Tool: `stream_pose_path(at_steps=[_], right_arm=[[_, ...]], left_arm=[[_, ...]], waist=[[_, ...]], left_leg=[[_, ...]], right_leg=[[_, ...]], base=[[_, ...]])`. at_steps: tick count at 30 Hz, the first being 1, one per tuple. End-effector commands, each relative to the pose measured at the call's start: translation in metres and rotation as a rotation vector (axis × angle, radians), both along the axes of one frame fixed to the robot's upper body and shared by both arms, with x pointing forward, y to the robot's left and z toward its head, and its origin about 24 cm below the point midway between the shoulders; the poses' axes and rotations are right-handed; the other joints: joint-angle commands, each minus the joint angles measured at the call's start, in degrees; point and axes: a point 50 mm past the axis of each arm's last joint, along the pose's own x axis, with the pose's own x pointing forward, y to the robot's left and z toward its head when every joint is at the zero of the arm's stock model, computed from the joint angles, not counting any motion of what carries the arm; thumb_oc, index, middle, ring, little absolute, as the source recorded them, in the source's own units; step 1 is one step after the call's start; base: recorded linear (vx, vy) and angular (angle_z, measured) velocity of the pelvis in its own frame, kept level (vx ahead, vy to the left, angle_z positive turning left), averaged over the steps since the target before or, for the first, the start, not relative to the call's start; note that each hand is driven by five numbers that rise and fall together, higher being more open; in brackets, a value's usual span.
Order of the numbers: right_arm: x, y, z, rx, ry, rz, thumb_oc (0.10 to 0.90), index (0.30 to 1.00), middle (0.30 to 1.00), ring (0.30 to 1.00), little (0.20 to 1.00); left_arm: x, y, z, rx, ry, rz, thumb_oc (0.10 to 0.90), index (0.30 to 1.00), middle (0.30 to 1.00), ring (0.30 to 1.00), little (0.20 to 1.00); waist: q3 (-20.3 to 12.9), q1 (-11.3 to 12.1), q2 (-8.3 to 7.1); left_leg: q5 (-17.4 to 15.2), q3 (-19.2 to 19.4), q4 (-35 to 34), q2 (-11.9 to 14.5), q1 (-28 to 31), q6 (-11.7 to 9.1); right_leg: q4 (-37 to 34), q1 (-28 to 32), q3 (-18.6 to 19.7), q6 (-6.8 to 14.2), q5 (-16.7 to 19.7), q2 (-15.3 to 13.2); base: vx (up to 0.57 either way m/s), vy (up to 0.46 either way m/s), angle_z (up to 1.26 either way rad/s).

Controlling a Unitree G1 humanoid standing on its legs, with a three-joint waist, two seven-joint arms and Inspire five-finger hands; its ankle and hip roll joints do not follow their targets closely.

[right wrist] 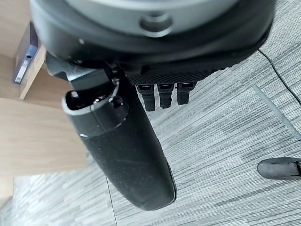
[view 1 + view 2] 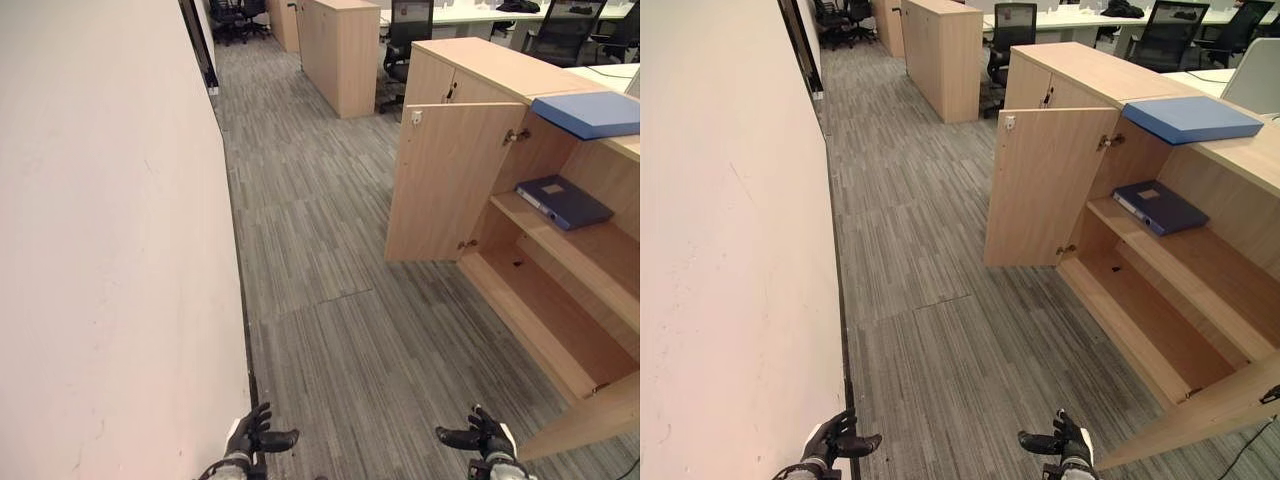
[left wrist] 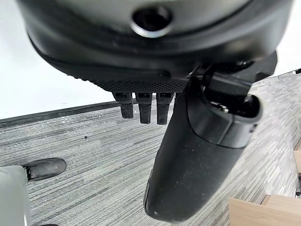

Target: Put the empty folder in the office cabinet

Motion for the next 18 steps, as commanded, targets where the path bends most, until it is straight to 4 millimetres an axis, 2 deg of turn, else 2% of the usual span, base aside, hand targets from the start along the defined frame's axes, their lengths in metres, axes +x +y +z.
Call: stream_pose_path(at_steps=[1,14,16,18], right_arm=[[0.039,-0.016,0.027,-0.085,-0.155,0.079,0.8,0.9,0.9,0.9,0.9],[0.041,-0.018,0.029,-0.084,-0.167,0.084,0.8,0.9,0.9,0.9,0.9],[0.043,-0.019,0.03,-0.083,-0.175,0.085,0.8,0.9,0.9,0.9,0.9],[0.045,-0.018,0.031,-0.074,-0.187,0.085,0.8,0.9,0.9,0.9,0.9]], left_arm=[[0.045,0.005,0.023,0.035,-0.181,-0.062,0.8,0.9,0.9,0.9,0.9],[0.054,0.008,0.026,0.044,-0.192,-0.054,0.8,0.9,0.9,0.9,0.9],[0.056,0.009,0.028,0.043,-0.201,-0.048,0.8,0.9,0.9,0.9,0.9],[0.059,0.011,0.03,0.041,-0.213,-0.04,0.8,0.9,0.9,0.9,0.9]], waist=[[0.61,0.28,-2.09],[1.66,-0.34,-1.78],[2.36,-0.26,-1.99],[3.11,-0.24,-2.39]], left_leg=[[-5.25,-1.38,-0.12,3.98,3.64,-5.38],[-3.92,-2.19,-0.12,6.08,2.21,-6.74],[-4.27,-2.1,2.67,7.03,1.13,-7.02],[-5.63,-2.12,8.29,7.75,-1.62,-7.26]], right_leg=[[0.85,-0.02,-0.3,6.26,-2.49,-5.69],[1.6,-1.52,-0.05,5.14,-3.27,-3.89],[3.68,-2.49,0.76,4.38,-4.35,-3.51],[6.75,-3.86,1.43,3.34,-5.92,-2.8]], base=[[-0.01,-0.033,0.01],[0.01,-0.069,0.04],[0.01,-0.1,0.05],[-0.01,-0.118,0.0]])
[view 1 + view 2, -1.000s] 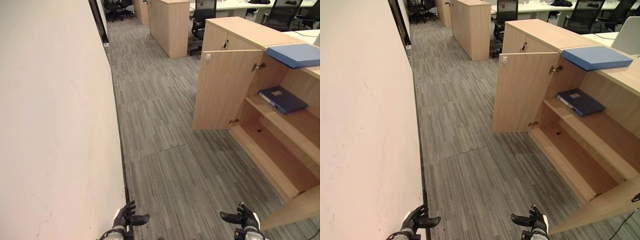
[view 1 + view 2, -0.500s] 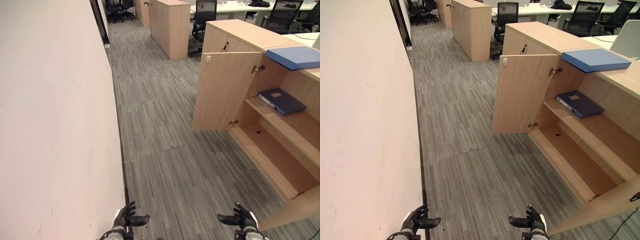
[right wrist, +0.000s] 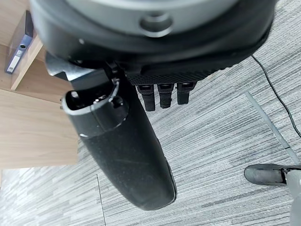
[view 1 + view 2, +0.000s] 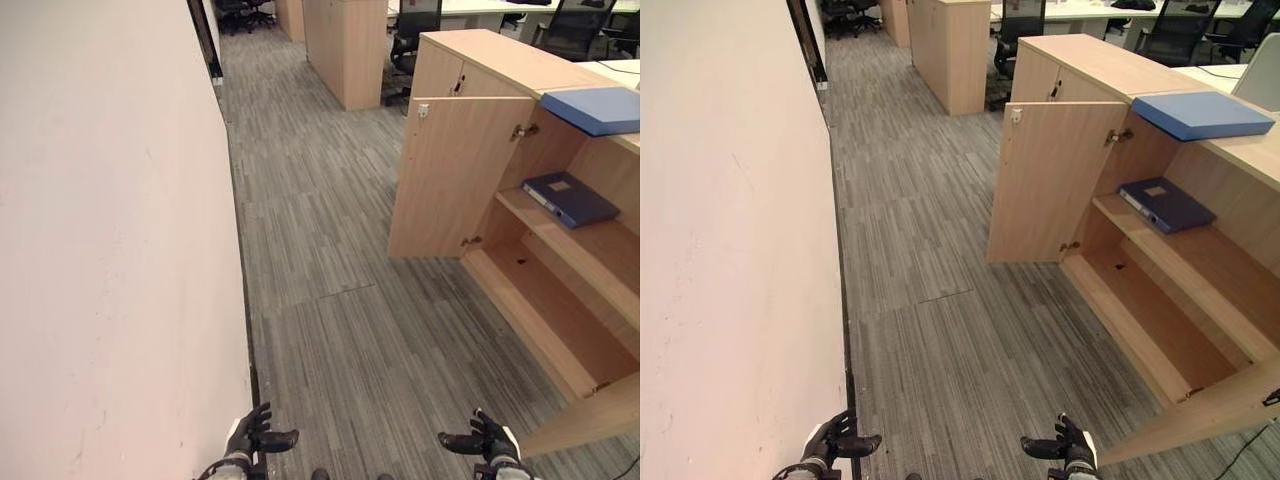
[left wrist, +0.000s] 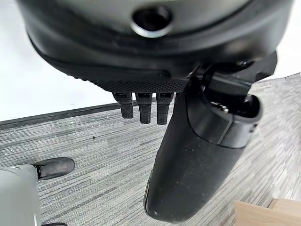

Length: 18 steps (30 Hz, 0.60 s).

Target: Put the empty folder in the office cabinet

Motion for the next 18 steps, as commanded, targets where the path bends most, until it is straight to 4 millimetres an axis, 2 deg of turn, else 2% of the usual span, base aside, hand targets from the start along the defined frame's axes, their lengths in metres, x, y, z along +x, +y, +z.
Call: stream_pose_path(at_steps=[1,2,4,6,7,10,11,12,13,15,16,17,18], right_arm=[[0.049,-0.013,0.032,-0.058,-0.21,0.059,0.8,0.9,0.9,0.9,0.9],[0.048,-0.013,0.032,-0.055,-0.216,0.054,0.8,0.9,0.9,0.9,0.9],[0.048,-0.016,0.034,-0.058,-0.225,0.044,0.8,0.9,0.9,0.9,0.9],[0.046,-0.018,0.033,-0.062,-0.22,0.029,0.8,0.9,0.9,0.9,0.9],[0.044,-0.018,0.032,-0.059,-0.212,0.018,0.8,0.9,0.9,0.9,0.9],[0.041,-0.02,0.031,-0.055,-0.202,-0.008,0.8,0.9,0.9,0.9,0.9],[0.042,-0.021,0.032,-0.055,-0.21,-0.02,0.8,0.9,0.9,0.9,0.9],[0.042,-0.021,0.032,-0.055,-0.209,-0.021,0.8,0.9,0.9,0.9,0.9],[0.044,-0.019,0.032,-0.058,-0.216,-0.022,0.8,0.9,0.9,0.9,0.9],[0.046,-0.018,0.032,-0.056,-0.216,-0.023,0.8,0.9,0.9,0.9,0.9],[0.046,-0.016,0.03,-0.059,-0.2,-0.02,0.8,0.9,0.9,0.9,0.9],[0.045,-0.015,0.028,-0.062,-0.189,-0.016,0.8,0.9,0.9,0.9,0.9],[0.045,-0.013,0.027,-0.059,-0.18,0.001,0.8,0.9,0.9,0.9,0.9]], left_arm=[[0.06,0.009,0.031,0.033,-0.223,-0.043,0.8,0.9,0.9,0.9,0.9],[0.061,0.009,0.033,0.032,-0.231,-0.044,0.8,0.9,0.9,0.9,0.9],[0.066,0.006,0.036,0.024,-0.248,-0.049,0.8,0.9,0.9,0.9,0.9],[0.067,0.005,0.035,0.024,-0.246,-0.044,0.8,0.9,0.9,0.9,0.9],[0.067,0.005,0.035,0.023,-0.245,-0.038,0.8,0.9,0.9,0.9,0.9],[0.067,0.005,0.034,0.029,-0.235,-0.044,0.8,0.9,0.9,0.9,0.9],[0.066,0.005,0.034,0.033,-0.229,-0.046,0.8,0.9,0.9,0.9,0.9],[0.066,0.005,0.034,0.033,-0.228,-0.046,0.8,0.9,0.9,0.9,0.9],[0.066,0.007,0.034,0.041,-0.228,-0.033,0.8,0.9,0.9,0.9,0.9],[0.064,0.011,0.033,0.046,-0.223,-0.009,0.8,0.9,0.9,0.9,0.9],[0.057,0.017,0.029,0.057,-0.199,0.014,0.8,0.9,0.9,0.9,0.9],[0.052,0.019,0.027,0.062,-0.187,0.019,0.8,0.9,0.9,0.9,0.9],[0.047,0.022,0.025,0.065,-0.172,0.03,0.8,0.9,0.9,0.9,0.9]], waist=[[3.56,-0.03,-2.49],[3.94,-0.02,-2.64],[5.47,0.29,-3.85],[5.98,0.34,-4.93],[5.96,0.29,-5.03],[5.73,1.73,-5.49],[5.74,3.12,-4.69],[5.82,3.12,-4.9],[6.05,4.48,-4.42],[5.74,5.61,-4.07],[5.0,7.14,-4.17],[4.71,8.12,-4.55],[3.98,9.33,-4.29]], left_leg=[[-6.42,-0.55,10.42,7.48,0.08,-6.34],[-6.28,-0.66,12.99,7.62,-1.27,-6.46],[0.02,-2.16,26.45,8.21,-9.04,-6.73],[2.68,-1.73,32.22,8.2,-12.6,-6.05],[3.21,-0.96,32.61,8.93,-14.84,-5.85],[2.37,1.11,26.08,9.81,-19.26,-5.58],[4.53,0.59,19.58,10.19,-21.83,-6.0],[4.63,0.7,19.24,9.95,-21.46,-6.03],[6.35,0.0,11.65,9.68,-23.66,-6.57],[6.76,0.08,7.36,10.23,-26.42,-6.84],[7.37,-0.01,4.42,10.11,-27.96,-6.97],[7.8,-0.24,4.24,9.98,-28.44,-7.11],[8.48,-2.05,4.43,9.93,-28.83,-7.37]], right_leg=[[7.67,-2.08,2.14,3.35,-7.3,-2.95],[9.05,-2.34,1.99,2.86,-8.14,-2.67],[11.26,-2.32,1.57,1.21,-8.98,-2.12],[10.99,-1.43,1.58,0.39,-9.61,-2.2],[10.82,-0.77,1.41,0.26,-10.31,-2.11],[9.63,2.24,1.87,0.65,-12.32,-2.3],[9.16,4.21,2.86,1.11,-13.81,-1.66],[9.27,4.36,2.83,1.11,-14.04,-1.89],[9.22,6.88,4.35,1.54,-16.43,-1.48],[9.02,9.56,6.62,1.6,-18.46,-1.16],[9.21,12.76,9.57,1.55,-20.83,-1.57],[9.49,14.11,10.82,1.64,-21.63,-2.21],[9.59,15.31,12.65,1.78,-22.12,-2.46]], base=[[0.01,-0.133,0.0],[0.04,-0.187,0.04],[0.06,-0.205,0.11],[0.12,-0.145,0.47],[0.19,-0.096,0.19],[0.33,0.016,-0.04],[0.37,0.042,0.07],[0.52,0.061,-0.05],[0.42,0.042,-0.03],[0.63,0.108,-0.06],[0.74,0.17,-0.22],[0.77,0.208,-0.42],[0.62,0.174,-1.07]])
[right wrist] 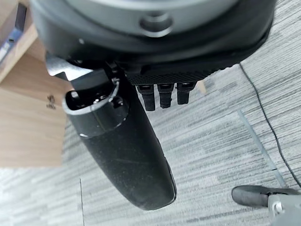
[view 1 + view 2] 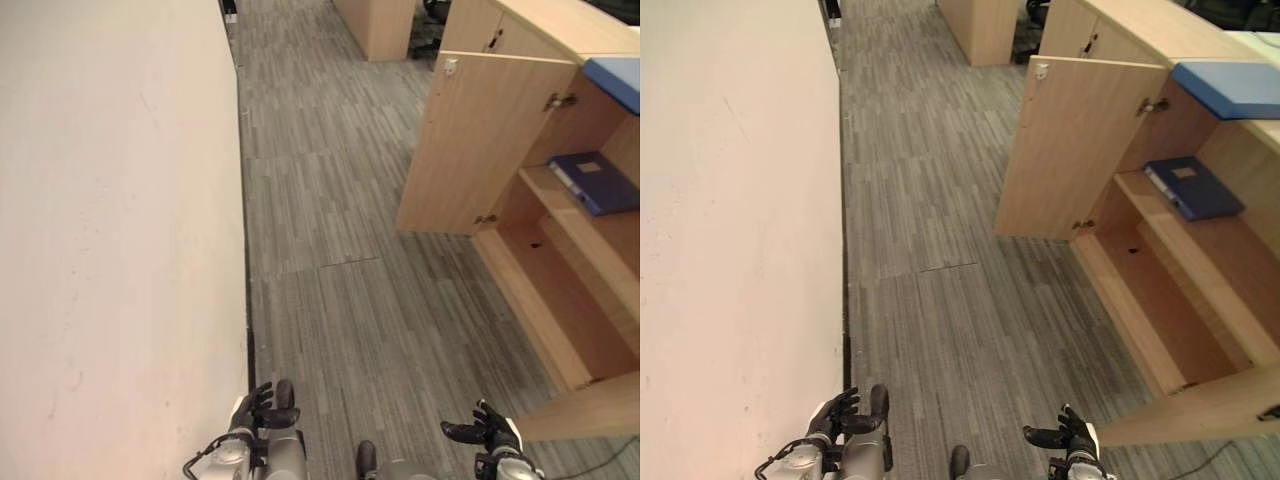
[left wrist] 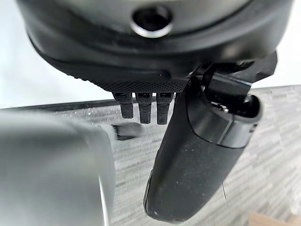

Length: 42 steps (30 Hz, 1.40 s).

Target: Put the empty folder in the office cabinet

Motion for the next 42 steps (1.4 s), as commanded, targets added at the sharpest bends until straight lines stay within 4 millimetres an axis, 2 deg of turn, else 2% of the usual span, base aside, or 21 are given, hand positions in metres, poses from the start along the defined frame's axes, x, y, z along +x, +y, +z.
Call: stream_pose_path(at_steps=[1,4,5,7,9,10,12,15,18,19,20,21,22,24,26,31,33,34,35,38,42], right_arm=[[0.018,-0.009,0.019,-0.056,-0.12,0.049,0.8,0.9,0.9,0.9,0.9],[0.012,-0.004,0.013,-0.044,-0.087,0.066,0.8,0.9,0.9,0.9,0.9],[0.013,-0.001,0.01,-0.039,-0.07,0.087,0.8,0.9,0.9,0.9,0.9],[0.013,0.0,0.009,-0.038,-0.065,0.093,0.8,0.9,0.9,0.9,0.9],[0.018,0.002,0.01,-0.044,-0.06,0.118,0.8,0.9,0.9,0.9,0.9],[0.022,0.003,0.011,-0.044,-0.069,0.131,0.8,0.9,0.9,0.9,0.9],[0.03,0.003,0.015,-0.052,-0.088,0.14,0.8,0.9,0.9,0.9,0.9],[0.037,0.005,0.019,-0.054,-0.111,0.147,0.8,0.9,0.9,0.9,0.9],[0.043,0.006,0.022,-0.051,-0.131,0.154,0.8,0.9,0.9,0.9,0.9],[0.047,0.005,0.027,-0.059,-0.156,0.154,0.8,0.9,0.9,0.9,0.9],[0.047,0.005,0.027,-0.059,-0.156,0.154,0.8,0.9,0.9,0.9,0.9],[0.05,0.001,0.031,-0.073,-0.173,0.145,0.8,0.9,0.9,0.9,0.9],[0.05,0.001,0.031,-0.073,-0.173,0.146,0.8,0.9,0.9,0.9,0.9],[0.051,-0.003,0.032,-0.087,-0.173,0.136,0.8,0.9,0.9,0.9,0.9],[0.056,-0.004,0.037,-0.092,-0.193,0.133,0.8,0.9,0.9,0.9,0.9],[0.052,-0.012,0.038,-0.093,-0.194,0.102,0.8,0.9,0.9,0.9,0.9],[0.05,-0.015,0.037,-0.098,-0.19,0.094,0.8,0.9,0.9,0.9,0.9],[0.041,-0.02,0.033,-0.1,-0.155,0.084,0.8,0.9,0.9,0.9,0.9],[0.034,-0.022,0.029,-0.104,-0.129,0.076,0.8,0.9,0.9,0.9,0.9],[0.019,-0.03,0.023,-0.104,-0.098,0.019,0.8,0.9,0.9,0.9,0.9],[0.005,-0.039,0.02,-0.127,-0.062,0.002,0.8,0.9,0.9,0.9,0.9]], left_arm=[[-0.001,0.027,0.015,0.066,-0.107,0.042,0.8,0.9,0.9,0.9,0.9],[-0.015,0.032,0.007,0.092,-0.038,0.029,0.8,0.9,0.9,0.9,0.9],[-0.018,0.035,0.005,0.108,-0.022,0.022,0.8,0.9,0.9,0.9,0.9],[-0.019,0.036,0.005,0.11,-0.018,0.018,0.8,0.9,0.9,0.9,0.9],[-0.021,0.039,0.006,0.118,-0.016,0.015,0.8,0.9,0.9,0.9,0.9],[-0.02,0.042,0.008,0.121,-0.026,0.013,0.8,0.9,0.9,0.9,0.9],[-0.014,0.043,0.011,0.126,-0.043,0.004,0.8,0.9,0.9,0.9,0.9],[-0.011,0.047,0.014,0.138,-0.052,0.007,0.8,0.9,0.9,0.9,0.9],[-0.007,0.046,0.016,0.13,-0.072,0.029,0.8,0.9,0.9,0.9,0.9],[-0.004,0.045,0.018,0.121,-0.092,0.035,0.8,0.9,0.9,0.9,0.9],[-0.003,0.045,0.018,0.121,-0.092,0.036,0.8,0.9,0.9,0.9,0.9],[-0.001,0.043,0.02,0.116,-0.107,0.032,0.8,0.9,0.9,0.9,0.9],[-0.001,0.043,0.02,0.116,-0.106,0.032,0.8,0.9,0.9,0.9,0.9],[0.001,0.042,0.022,0.116,-0.122,0.017,0.8,0.9,0.9,0.9,0.9],[0.006,0.04,0.024,0.112,-0.141,0.003,0.8,0.9,0.9,0.9,0.9],[0.013,0.035,0.027,0.118,-0.162,-0.043,0.8,0.9,0.9,0.9,0.9],[0.012,0.034,0.026,0.118,-0.156,-0.045,0.8,0.9,0.9,0.9,0.9],[0.008,0.032,0.023,0.115,-0.139,-0.061,0.8,0.9,0.9,0.9,0.9],[0.004,0.03,0.021,0.114,-0.126,-0.072,0.8,0.9,0.9,0.9,0.9],[-0.002,0.026,0.015,0.07,-0.095,-0.039,0.8,0.9,0.9,0.9,0.9],[-0.01,0.025,0.007,0.054,-0.048,-0.011,0.8,0.9,0.9,0.9,0.9]], waist=[[-5.25,4.81,-4.61],[-6.71,5.82,-5.25],[-7.66,6.52,-5.76],[-7.97,6.34,-6.59],[-8.38,6.92,-6.99],[-8.3,7.68,-6.18],[-7.53,6.91,-4.22],[-5.1,5.15,-2.82],[-2.69,2.03,-0.7],[-1.42,-0.14,-0.33],[-1.45,-0.24,-0.16],[-1.37,-1.65,-1.11],[-1.26,-1.73,-0.85],[-1.73,-2.87,-1.68],[-1.19,-4.18,-0.44],[-2.25,-7.49,1.34],[-2.05,-7.88,2.29],[-2.84,-8.44,2.87],[-3.13,-8.97,2.74],[-3.6,-12.27,4.39],[-3.91,-13.65,6.35]], left_leg=[[4.16,-3.65,5.01,-1.4,-6.99,3.05],[7.31,-4.72,8.54,-2.92,-8.09,3.11],[7.29,-3.16,10.78,-3.88,-8.28,4.18],[6.24,-2.48,11.04,-5.02,-7.73,4.66],[3.85,-0.83,11.48,-5.91,-6.63,6.51],[2.87,0.08,11.55,-5.24,-5.85,7.58],[0.19,0.86,11.22,-5.03,-2.6,9.2],[-4.87,1.53,11.99,-6.75,2.88,11.78],[-9.2,1.07,11.62,-8.05,10.45,12.29],[-12.29,1.31,11.68,-8.73,15.07,11.79],[-12.16,1.18,11.62,-8.54,15.0,11.73],[-15.31,2.27,11.29,-9.64,19.19,11.0],[-15.64,2.18,11.3,-9.34,19.54,10.91],[-18.23,3.89,10.83,-9.44,23.46,8.94],[-19.47,5.24,10.89,-7.09,25.94,6.95],[-20.95,6.8,9.49,-4.7,30.7,4.25],[-21.69,8.27,9.07,-3.93,32.66,3.58],[-22.35,9.83,8.06,-3.36,35.19,2.71],[-21.01,11.21,7.7,-2.97,35.92,2.19],[-16.85,12.59,8.86,1.76,35.97,0.1],[-0.51,11.19,18.35,8.17,32.35,-1.99]], right_leg=[[-2.57,20.42,10.42,8.17,-12.75,-5.89],[-0.18,20.81,11.19,9.46,-11.45,-7.63],[2.43,18.71,12.43,12.16,-3.37,-8.53],[3.74,17.97,12.34,13.03,-1.34,-9.24],[8.64,14.65,11.89,16.52,8.55,-10.15],[12.19,12.35,10.95,18.62,14.67,-9.95],[20.71,7.42,7.16,19.97,17.68,-9.85],[31.03,1.37,0.68,19.1,17.48,-11.72],[33.81,-9.35,-4.49,17.8,9.16,-10.25],[27.84,-14.26,-10.21,16.15,3.59,-11.03],[27.5,-14.14,-10.41,16.05,3.83,-10.84],[17.14,-17.9,-15.94,14.65,5.53,-12.75],[16.77,-17.33,-16.16,14.68,5.42,-12.43],[3.25,-18.61,-21.58,14.27,8.26,-15.82],[-3.1,-19.81,-22.85,15.55,11.36,-18.54],[-5.67,-22.16,-21.15,18.16,16.62,-24.66],[-5.44,-23.13,-22.37,18.58,17.68,-25.72],[-4.53,-23.22,-25.63,18.88,17.91,-27.04],[-3.15,-23.05,-27.92,17.85,18.97,-27.59],[2.41,-25.15,-27.43,16.75,19.01,-26.55],[3.18,-23.3,-28.32,11.74,13.44,-19.81]], base=[[0.43,0.129,-1.37],[0.68,0.264,-1.06],[0.28,0.121,-0.52],[0.32,0.126,-0.65],[0.33,0.174,-0.11],[0.36,0.199,-0.29],[0.35,0.233,-0.6],[0.33,0.246,-0.13],[0.39,0.19,-0.36],[0.39,0.086,-0.51],[0.57,-0.002,-0.23],[0.32,-0.042,0.02],[0.52,-0.117,-0.17],[0.43,-0.193,-0.33],[0.36,-0.213,-0.16],[0.3,-0.205,-0.26],[0.29,-0.168,-0.38],[0.29,-0.247,-0.7],[0.42,-0.358,-0.81],[0.33,-0.387,-0.34],[0.27,-0.391,-0.38]])
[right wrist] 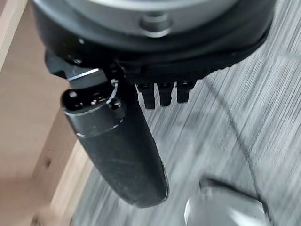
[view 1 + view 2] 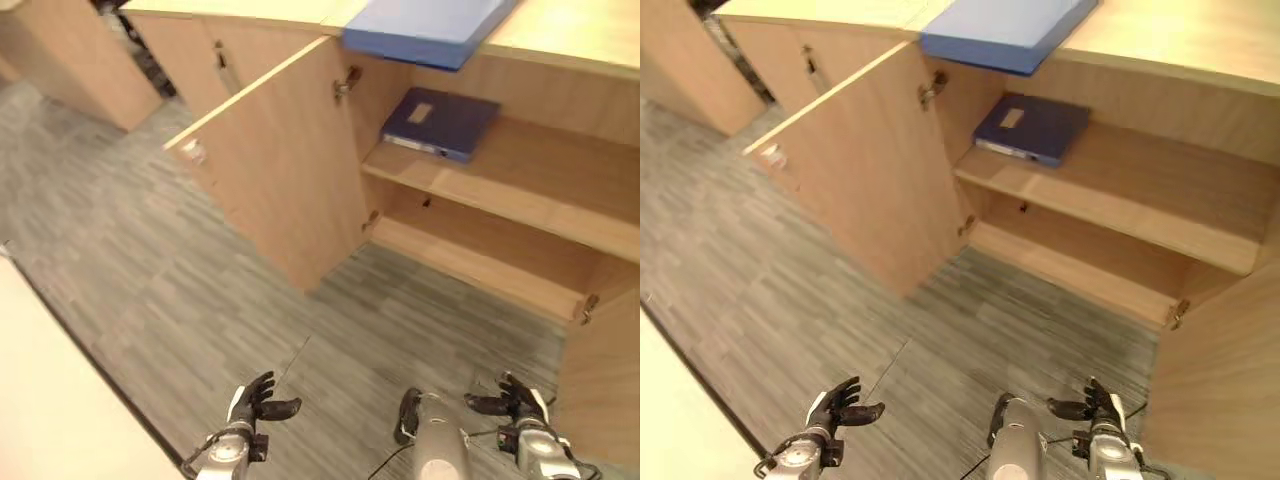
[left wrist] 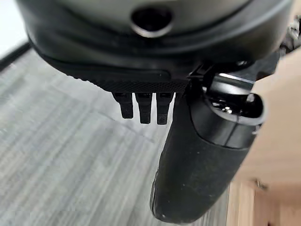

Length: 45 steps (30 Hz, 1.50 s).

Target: Put the empty folder in the office cabinet

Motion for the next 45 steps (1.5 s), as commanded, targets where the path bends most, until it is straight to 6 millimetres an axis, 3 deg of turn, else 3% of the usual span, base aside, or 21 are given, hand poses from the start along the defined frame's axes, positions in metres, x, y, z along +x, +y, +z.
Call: stream_pose_path(at_steps=[1,4,7,8,13,14,15,16,23,25,29,31,32,34,35,37,38,39,41,42,45], right_arm=[[-0.014,0.01,-0.006,0.02,-0.014,0.015,0.8,0.9,0.9,0.9,0.9],[-0.009,0.004,0.001,-0.007,-0.032,0.043,0.8,0.9,0.9,0.9,0.9],[0.004,0.004,0.008,-0.031,-0.053,0.08,0.8,0.9,0.9,0.9,0.9],[0.004,0.004,0.008,-0.031,-0.053,0.079,0.8,0.9,0.9,0.9,0.9],[0.021,0.019,0.014,-0.051,-0.075,0.203,0.8,0.9,0.9,0.9,0.9],[0.021,0.019,0.014,-0.051,-0.075,0.203,0.8,0.9,0.9,0.9,0.9],[0.023,0.025,0.013,-0.049,-0.077,0.234,0.8,0.9,0.9,0.9,0.9],[0.028,0.031,0.015,-0.044,-0.094,0.257,0.8,0.9,0.9,0.9,0.9],[0.033,0.05,0.01,-0.022,-0.085,0.338,0.8,0.9,0.9,0.9,0.9],[0.032,0.057,0.008,-0.021,-0.074,0.372,0.8,0.9,0.9,0.9,0.9],[0.032,0.066,0.004,-0.01,-0.059,0.402,0.8,0.9,0.9,0.9,0.9],[0.039,0.077,0.007,0.001,-0.081,0.452,0.8,0.9,0.9,0.9,0.9],[0.041,0.079,0.007,0.003,-0.084,0.458,0.8,0.9,0.9,0.9,0.9],[0.047,0.085,0.009,0.003,-0.092,0.483,0.8,0.9,0.9,0.9,0.9],[0.051,0.091,0.012,0.01,-0.113,0.489,0.8,0.9,0.9,0.9,0.9],[0.051,0.092,0.012,0.015,-0.118,0.487,0.8,0.9,0.9,0.9,0.9],[0.051,0.095,0.011,0.019,-0.12,0.488,0.8,0.9,0.9,0.9,0.9],[0.051,0.095,0.011,0.02,-0.12,0.488,0.8,0.9,0.9,0.9,0.9],[0.054,0.097,0.013,0.012,-0.126,0.503,0.8,0.9,0.9,0.9,0.9],[0.053,0.095,0.012,0.005,-0.111,0.499,0.8,0.9,0.9,0.9,0.9],[0.045,0.092,0.009,0.006,-0.096,0.505,0.8,0.9,0.9,0.9,0.9]], left_arm=[[-0.011,0.024,0.002,0.055,0.008,0.025,0.8,0.9,0.9,0.9,0.9],[-0.008,0.024,0.003,0.056,0.005,0.044,0.8,0.9,0.9,0.9,0.9],[0.003,0.015,0.006,0.042,-0.025,0.024,0.8,0.9,0.9,0.9,0.9],[0.003,0.015,0.006,0.042,-0.025,0.024,0.8,0.9,0.9,0.9,0.9],[0.003,0.009,0.006,0.029,-0.038,0.009,0.8,0.9,0.9,0.9,0.9],[0.003,0.009,0.006,0.029,-0.038,0.009,0.8,0.9,0.9,0.9,0.9],[0.0,0.007,0.004,0.029,-0.031,0.001,0.8,0.9,0.9,0.9,0.9],[0.0,0.005,0.003,0.028,-0.025,-0.01,0.8,0.9,0.9,0.9,0.9],[-0.013,0.011,-0.004,0.043,0.029,0.011,0.8,0.9,0.9,0.9,0.9],[-0.024,0.016,-0.008,0.053,0.061,0.025,0.8,0.9,0.9,0.9,0.9],[-0.029,0.021,-0.009,0.063,0.081,0.034,0.8,0.9,0.9,0.9,0.9],[-0.027,0.029,-0.006,0.088,0.072,0.023,0.8,0.9,0.9,0.9,0.9],[-0.026,0.031,-0.005,0.093,0.068,0.026,0.8,0.9,0.9,0.9,0.9],[-0.022,0.035,-0.002,0.097,0.053,0.042,0.8,0.9,0.9,0.9,0.9],[-0.019,0.037,0.0,0.101,0.042,0.055,0.8,0.9,0.9,0.9,0.9],[-0.019,0.037,0.0,0.1,0.04,0.062,0.8,0.9,0.9,0.9,0.9],[-0.016,0.039,0.002,0.104,0.025,0.075,0.8,0.9,0.9,0.9,0.9],[-0.016,0.039,0.002,0.105,0.026,0.075,0.8,0.9,0.9,0.9,0.9],[-0.011,0.04,0.005,0.109,0.0,0.087,0.8,0.9,0.9,0.9,0.9],[-0.011,0.041,0.004,0.113,0.007,0.094,0.8,0.9,0.9,0.9,0.9],[-0.01,0.038,0.004,0.111,0.001,0.085,0.8,0.9,0.9,0.9,0.9]], waist=[[-1.18,0.23,-1.7],[-0.5,0.81,-3.77],[0.62,2.91,-6.2],[0.68,3.02,-6.14],[1.99,8.4,-6.37],[1.94,8.45,-6.44],[2.36,9.91,-6.05],[2.75,11.37,-5.15],[2.24,14.53,-5.52],[0.48,15.57,-6.3],[-1.28,16.69,-7.91],[-2.42,17.18,-9.51],[-2.44,17.25,-9.58],[-1.52,17.33,-9.23],[-0.72,16.08,-7.82],[-0.49,15.73,-7.59],[-1.08,15.88,-7.58],[-0.84,15.56,-7.68],[-0.95,15.66,-7.72],[-0.74,14.49,-8.3],[-1.86,14.74,-9.72]], left_leg=[[8.42,-2.52,3.89,5.5,-2.43,1.13],[12.03,-3.8,13.1,5.54,-5.74,2.37],[5.53,-6.47,15.93,1.99,-14.61,5.41],[5.35,-6.38,16.15,2.08,-14.61,5.43],[1.6,-10.94,2.75,-3.36,-23.86,6.62],[1.84,-10.85,2.48,-3.45,-23.82,6.67],[2.8,-13.55,-3.58,-5.58,-25.23,6.44],[6.22,-15.66,-7.33,-6.77,-28.42,6.28],[8.15,-17.4,-11.18,-10.39,-30.97,6.65],[8.4,-20.59,-10.86,-11.3,-29.92,7.02],[7.09,-21.36,-10.72,-12.26,-28.71,7.9],[4.75,-19.89,-11.44,-13.26,-26.09,10.8],[4.16,-19.59,-11.81,-13.42,-25.26,11.44],[2.8,-18.36,-12.76,-13.08,-22.62,12.8],[2.22,-18.66,-14.08,-12.3,-19.91,13.64],[1.84,-18.53,-15.0,-12.29,-18.32,13.73],[0.57,-17.7,-15.85,-11.65,-17.15,12.65],[0.5,-18.0,-15.9,-11.79,-16.83,12.62],[-0.52,-18.61,-15.87,-10.76,-16.48,11.34],[-1.46,-20.14,-15.5,-10.89,-16.17,10.62],[-1.42,-19.56,-16.16,-10.87,-15.75,9.79]], right_leg=[[-22.95,5.74,-0.07,10.83,15.53,-4.28],[-25.07,10.04,2.56,7.96,12.48,-1.11],[-26.85,15.02,9.28,7.35,9.37,0.56],[-26.77,14.99,9.38,7.36,9.32,0.63],[-26.6,21.68,17.02,8.68,5.67,3.06],[-26.68,21.6,17.07,8.69,5.82,3.0],[-26.32,24.16,19.55,9.0,4.26,4.77],[-25.8,26.95,21.86,8.84,2.59,6.72],[-25.91,33.73,28.53,8.71,-1.67,9.36],[-27.19,36.3,31.32,9.41,-2.39,8.68],[-26.44,37.03,32.58,10.64,-1.96,7.09],[-20.59,34.46,33.63,13.32,-0.56,6.25],[-17.92,33.07,33.31,14.38,0.37,6.25],[-7.95,27.34,30.58,17.87,7.15,5.38],[-0.49,22.32,29.87,20.03,10.06,6.52],[0.16,20.88,28.99,19.84,9.61,5.6],[-8.24,20.74,24.76,18.19,6.66,1.13],[-8.29,21.26,24.41,18.18,6.4,0.97],[-18.07,19.5,22.44,16.33,7.66,-2.55],[-23.92,19.76,27.15,16.82,9.18,-2.79],[-29.15,22.59,28.83,17.7,10.87,-3.49]], base=[[0.35,-0.389,-0.81],[0.4,-0.345,-0.61],[0.43,-0.198,-0.65],[0.39,-0.041,-0.52],[0.36,0.036,-0.9],[0.45,0.02,-0.86],[0.57,0.028,-0.95],[0.59,0.024,-1.09],[0.39,0.014,-0.71],[0.44,0.106,-0.92],[0.34,0.099,-0.72],[0.38,0.192,-0.2],[0.12,0.111,-0.61],[0.09,0.109,-0.81],[0.12,0.114,-0.4],[0.13,0.027,0.02],[0.12,-0.067,0.16],[0.15,-0.139,-0.05],[0.12,-0.218,-0.28],[0.14,-0.188,-0.08],[0.11,-0.165,0.4]])
